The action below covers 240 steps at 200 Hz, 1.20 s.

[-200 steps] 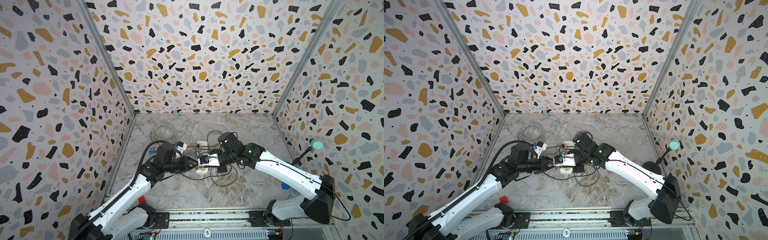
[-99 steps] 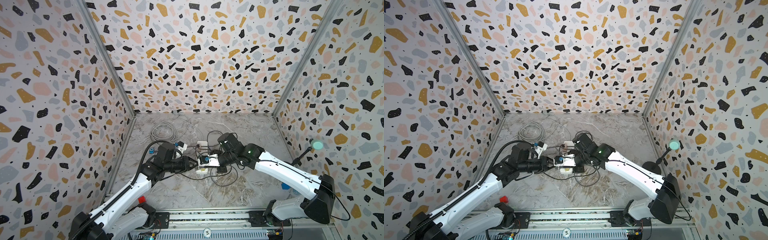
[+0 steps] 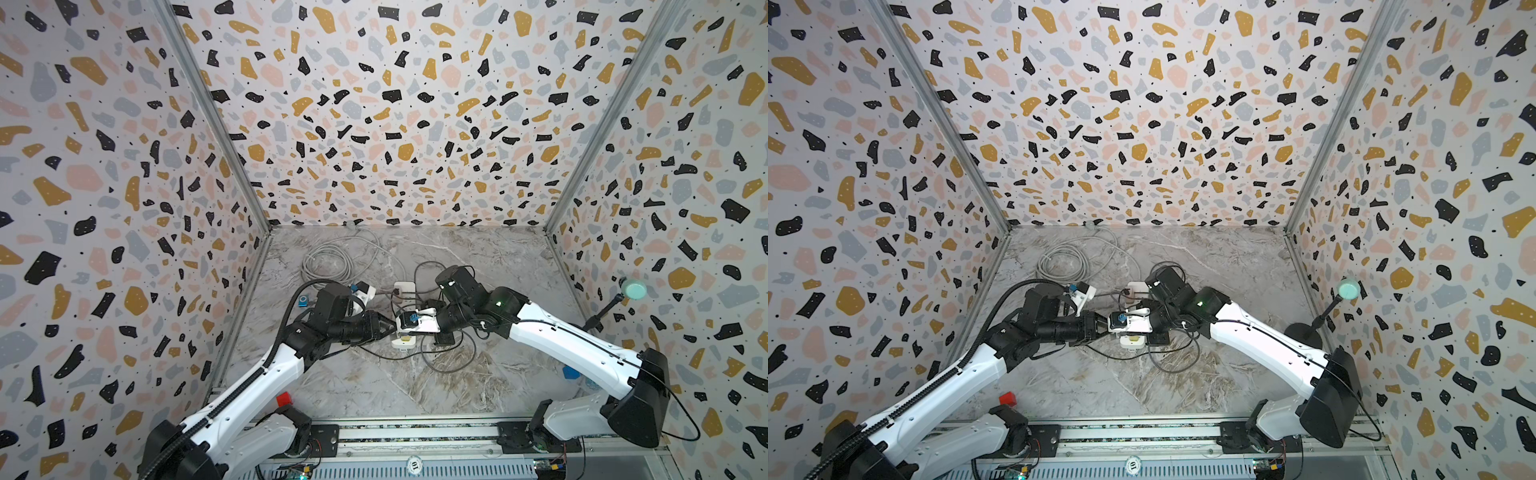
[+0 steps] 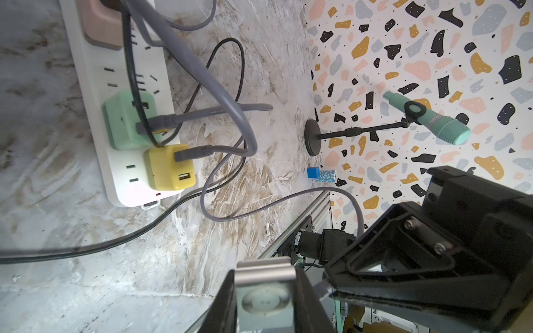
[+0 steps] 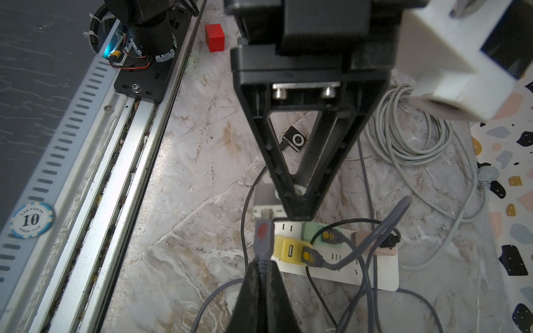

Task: Charge mp3
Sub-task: Insert the charging cable into the MP3 player.

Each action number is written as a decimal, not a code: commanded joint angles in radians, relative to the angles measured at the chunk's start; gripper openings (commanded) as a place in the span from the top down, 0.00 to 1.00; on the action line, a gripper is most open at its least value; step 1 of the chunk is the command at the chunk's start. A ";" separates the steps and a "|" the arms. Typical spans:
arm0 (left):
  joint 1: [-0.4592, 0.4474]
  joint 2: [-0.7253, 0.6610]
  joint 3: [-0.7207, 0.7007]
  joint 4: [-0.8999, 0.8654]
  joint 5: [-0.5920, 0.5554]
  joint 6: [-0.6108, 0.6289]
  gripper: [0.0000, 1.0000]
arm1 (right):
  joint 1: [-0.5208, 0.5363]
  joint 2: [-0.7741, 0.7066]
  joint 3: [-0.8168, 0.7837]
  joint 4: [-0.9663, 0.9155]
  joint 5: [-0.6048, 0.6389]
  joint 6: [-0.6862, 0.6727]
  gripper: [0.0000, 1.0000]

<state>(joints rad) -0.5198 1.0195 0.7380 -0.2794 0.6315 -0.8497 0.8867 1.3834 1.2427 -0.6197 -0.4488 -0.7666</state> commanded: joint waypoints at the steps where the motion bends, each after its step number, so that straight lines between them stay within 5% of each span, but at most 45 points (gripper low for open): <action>1: 0.004 -0.004 0.061 0.040 0.038 0.019 1.00 | 0.004 0.014 -0.011 -0.058 0.009 -0.013 1.00; 240: 0.004 0.082 0.154 -0.079 -0.009 0.064 1.00 | 0.066 0.169 0.159 -0.132 0.061 0.004 1.00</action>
<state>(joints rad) -0.5114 1.1061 0.8215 -0.4503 0.5716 -0.7959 0.9295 1.5288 1.3685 -0.7280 -0.3710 -0.7799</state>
